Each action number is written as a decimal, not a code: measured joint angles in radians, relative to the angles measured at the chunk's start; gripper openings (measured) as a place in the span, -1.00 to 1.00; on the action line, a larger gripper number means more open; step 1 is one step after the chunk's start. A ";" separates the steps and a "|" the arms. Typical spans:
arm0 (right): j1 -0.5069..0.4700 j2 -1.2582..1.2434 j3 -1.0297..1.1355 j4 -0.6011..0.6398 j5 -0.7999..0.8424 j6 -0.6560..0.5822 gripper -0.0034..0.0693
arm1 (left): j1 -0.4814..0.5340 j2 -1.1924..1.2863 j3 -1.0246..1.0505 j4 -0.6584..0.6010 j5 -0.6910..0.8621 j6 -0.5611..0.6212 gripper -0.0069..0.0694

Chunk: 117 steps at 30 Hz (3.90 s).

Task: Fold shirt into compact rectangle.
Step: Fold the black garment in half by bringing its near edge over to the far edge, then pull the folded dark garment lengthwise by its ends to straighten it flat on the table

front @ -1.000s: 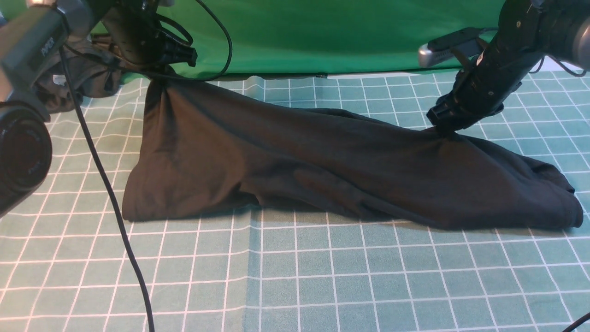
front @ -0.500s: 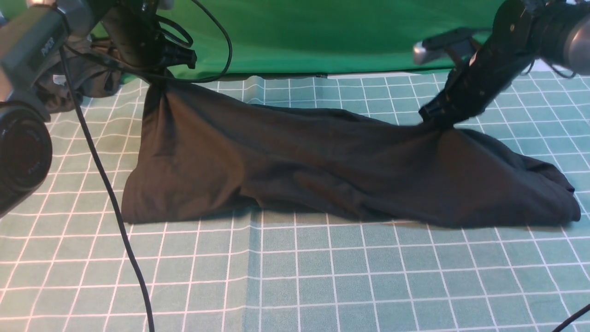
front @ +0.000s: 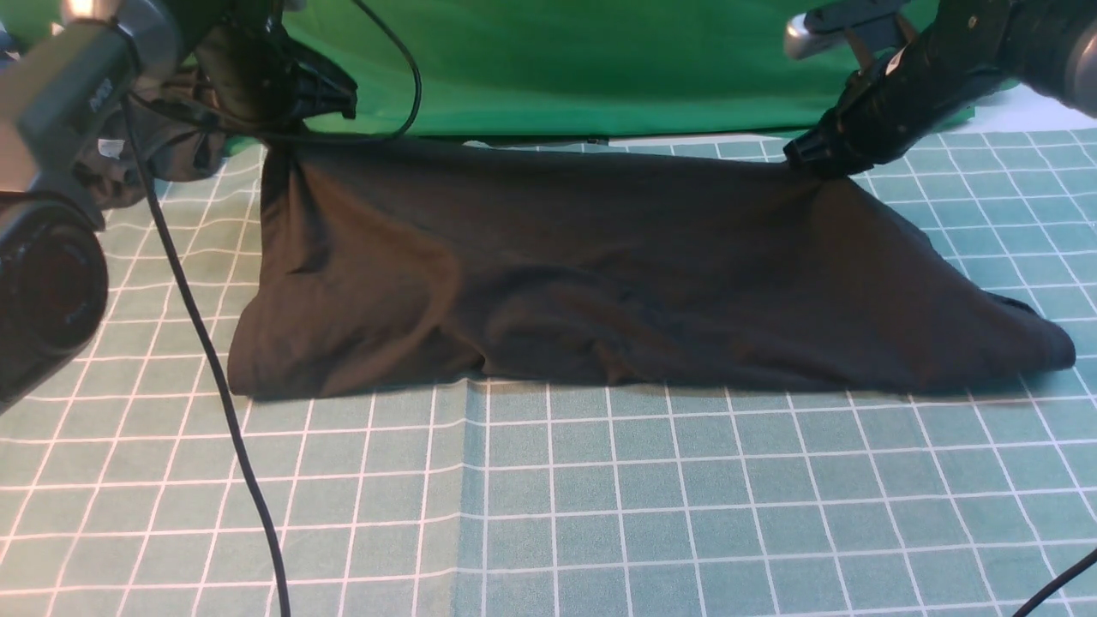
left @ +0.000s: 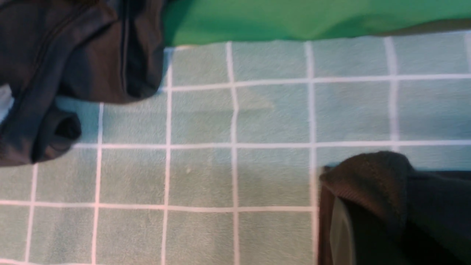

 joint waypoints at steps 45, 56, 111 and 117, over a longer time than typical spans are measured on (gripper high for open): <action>-0.335 -0.259 0.306 0.044 0.408 0.189 0.64 | -0.101 -0.336 0.851 -0.304 -0.151 0.220 -0.82; -0.335 -0.187 0.305 0.156 0.340 0.109 -0.22 | -0.102 -0.340 0.859 -0.299 -0.160 0.220 -0.81; -0.174 -0.079 0.178 -0.053 0.454 0.160 -0.84 | -0.088 -0.344 0.858 -0.374 -0.228 0.187 -0.80; -0.236 -0.105 0.224 -0.131 0.445 0.176 -0.85 | -0.087 -0.355 0.889 -0.362 -0.264 0.163 -0.80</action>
